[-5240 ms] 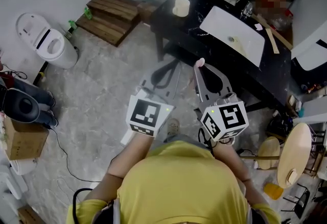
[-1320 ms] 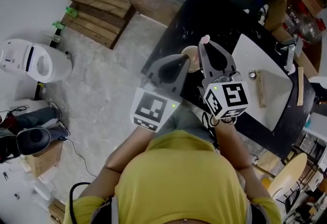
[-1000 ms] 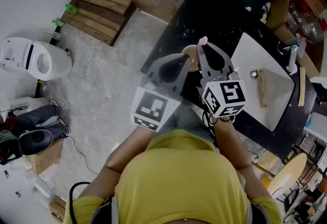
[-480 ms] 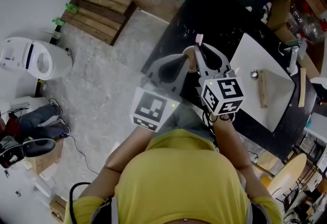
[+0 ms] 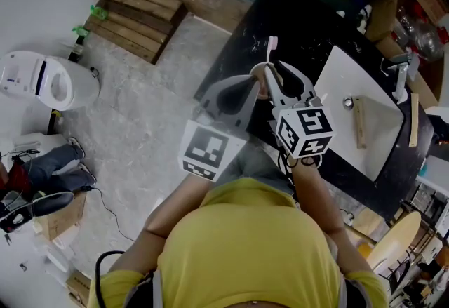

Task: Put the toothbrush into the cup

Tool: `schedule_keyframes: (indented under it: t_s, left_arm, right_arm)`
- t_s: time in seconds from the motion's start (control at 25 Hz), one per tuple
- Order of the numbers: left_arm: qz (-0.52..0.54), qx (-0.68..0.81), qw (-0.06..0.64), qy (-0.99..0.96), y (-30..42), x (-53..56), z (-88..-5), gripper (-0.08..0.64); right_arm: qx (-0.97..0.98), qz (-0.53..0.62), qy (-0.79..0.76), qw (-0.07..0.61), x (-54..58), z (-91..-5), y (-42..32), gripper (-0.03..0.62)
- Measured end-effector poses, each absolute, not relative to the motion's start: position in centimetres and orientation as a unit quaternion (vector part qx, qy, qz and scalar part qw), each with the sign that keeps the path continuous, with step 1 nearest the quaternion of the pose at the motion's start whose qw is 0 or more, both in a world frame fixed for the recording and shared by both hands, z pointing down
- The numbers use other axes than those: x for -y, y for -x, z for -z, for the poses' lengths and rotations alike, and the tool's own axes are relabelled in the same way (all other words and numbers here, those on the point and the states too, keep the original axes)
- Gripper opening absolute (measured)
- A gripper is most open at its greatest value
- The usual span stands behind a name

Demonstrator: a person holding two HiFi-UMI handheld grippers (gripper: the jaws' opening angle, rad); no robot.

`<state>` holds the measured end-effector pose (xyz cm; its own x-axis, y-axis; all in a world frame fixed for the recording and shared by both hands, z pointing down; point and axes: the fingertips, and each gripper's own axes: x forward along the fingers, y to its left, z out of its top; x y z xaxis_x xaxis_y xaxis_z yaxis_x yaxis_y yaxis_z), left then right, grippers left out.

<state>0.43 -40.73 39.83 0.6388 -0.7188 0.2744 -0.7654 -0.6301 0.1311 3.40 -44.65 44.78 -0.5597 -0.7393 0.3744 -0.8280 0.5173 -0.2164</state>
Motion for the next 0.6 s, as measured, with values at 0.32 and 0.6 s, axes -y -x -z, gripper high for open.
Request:
schedule_keyframes:
  t_s: [0.32,0.6]
  left_arm:
    - [-0.09,0.417,0.109,-0.898,-0.3,40.2,-39.0,0.009]
    - [-0.072,0.415,0.094,-0.902,-0.5,39.3,-37.1,0.009]
  right_arm:
    - [0.867,-0.172,-0.457,0.096,43.9,-42.9,-3.7,0.042]
    - [0.879,-0.128,-0.454,0.074,41.4,-38.6,-3.2,0.018]
